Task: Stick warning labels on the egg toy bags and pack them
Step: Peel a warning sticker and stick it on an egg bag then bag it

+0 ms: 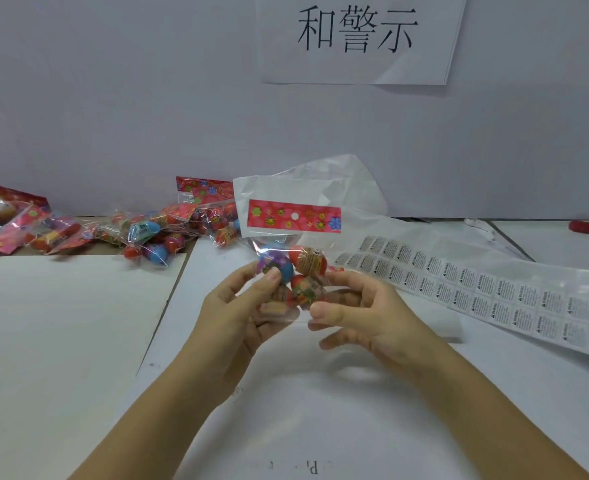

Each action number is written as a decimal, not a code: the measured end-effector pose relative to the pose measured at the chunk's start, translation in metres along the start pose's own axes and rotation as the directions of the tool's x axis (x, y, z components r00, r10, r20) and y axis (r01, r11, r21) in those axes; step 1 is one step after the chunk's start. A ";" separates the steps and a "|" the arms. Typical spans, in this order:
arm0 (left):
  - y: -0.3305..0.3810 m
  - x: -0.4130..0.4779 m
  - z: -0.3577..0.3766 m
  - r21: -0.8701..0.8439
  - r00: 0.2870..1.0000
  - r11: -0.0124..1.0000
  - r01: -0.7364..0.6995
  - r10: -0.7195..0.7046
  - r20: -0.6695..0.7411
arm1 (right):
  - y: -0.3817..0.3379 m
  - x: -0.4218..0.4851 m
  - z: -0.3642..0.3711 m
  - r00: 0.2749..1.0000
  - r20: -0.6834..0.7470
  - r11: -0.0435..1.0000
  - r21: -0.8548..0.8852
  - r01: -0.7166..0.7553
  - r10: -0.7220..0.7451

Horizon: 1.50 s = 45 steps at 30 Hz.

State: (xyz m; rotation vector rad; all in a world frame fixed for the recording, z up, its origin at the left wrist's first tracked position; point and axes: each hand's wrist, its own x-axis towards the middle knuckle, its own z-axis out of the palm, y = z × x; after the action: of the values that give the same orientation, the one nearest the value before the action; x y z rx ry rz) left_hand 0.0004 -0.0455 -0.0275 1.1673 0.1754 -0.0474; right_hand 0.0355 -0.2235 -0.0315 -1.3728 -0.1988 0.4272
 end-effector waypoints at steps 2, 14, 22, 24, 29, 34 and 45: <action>0.001 0.000 0.001 -0.045 1.000 0.999 0.000 0.000 0.001 | 0.000 0.000 -0.001 1.000 -0.013 1.000 0.001 0.023 -0.023; -0.003 0.005 -0.003 0.113 0.996 0.993 -0.017 0.027 -0.087 | 0.001 0.002 -0.003 0.997 -0.058 0.998 -0.042 0.049 -0.051; -0.013 0.019 -0.023 0.757 0.979 0.651 0.054 0.113 -0.167 | 0.000 0.016 -0.046 0.743 -0.338 0.619 -0.775 0.129 -0.578; -0.013 0.022 -0.026 0.900 0.964 0.404 0.162 0.130 -0.232 | 0.002 0.019 -0.062 0.682 -0.296 0.418 -0.908 0.015 -0.669; -0.012 0.024 -0.028 0.934 0.953 0.310 0.176 0.185 -0.241 | 0.000 0.023 -0.088 0.785 -0.280 0.209 -0.958 -0.195 -0.552; -0.011 0.020 -0.024 0.937 0.940 0.330 0.113 0.270 -0.209 | 0.001 0.019 -0.087 0.708 -0.190 0.136 -0.982 -0.132 -0.680; -0.009 -0.016 0.013 0.378 0.988 0.913 -0.150 0.149 0.031 | -0.028 -0.007 -0.040 0.302 0.013 0.061 -0.970 0.235 -0.953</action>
State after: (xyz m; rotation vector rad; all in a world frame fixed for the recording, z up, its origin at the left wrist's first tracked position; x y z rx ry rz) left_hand -0.0149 -0.0619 -0.0278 1.5664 0.0756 0.0564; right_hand 0.0498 -0.2658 -0.0110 -2.1374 -0.4830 -1.3326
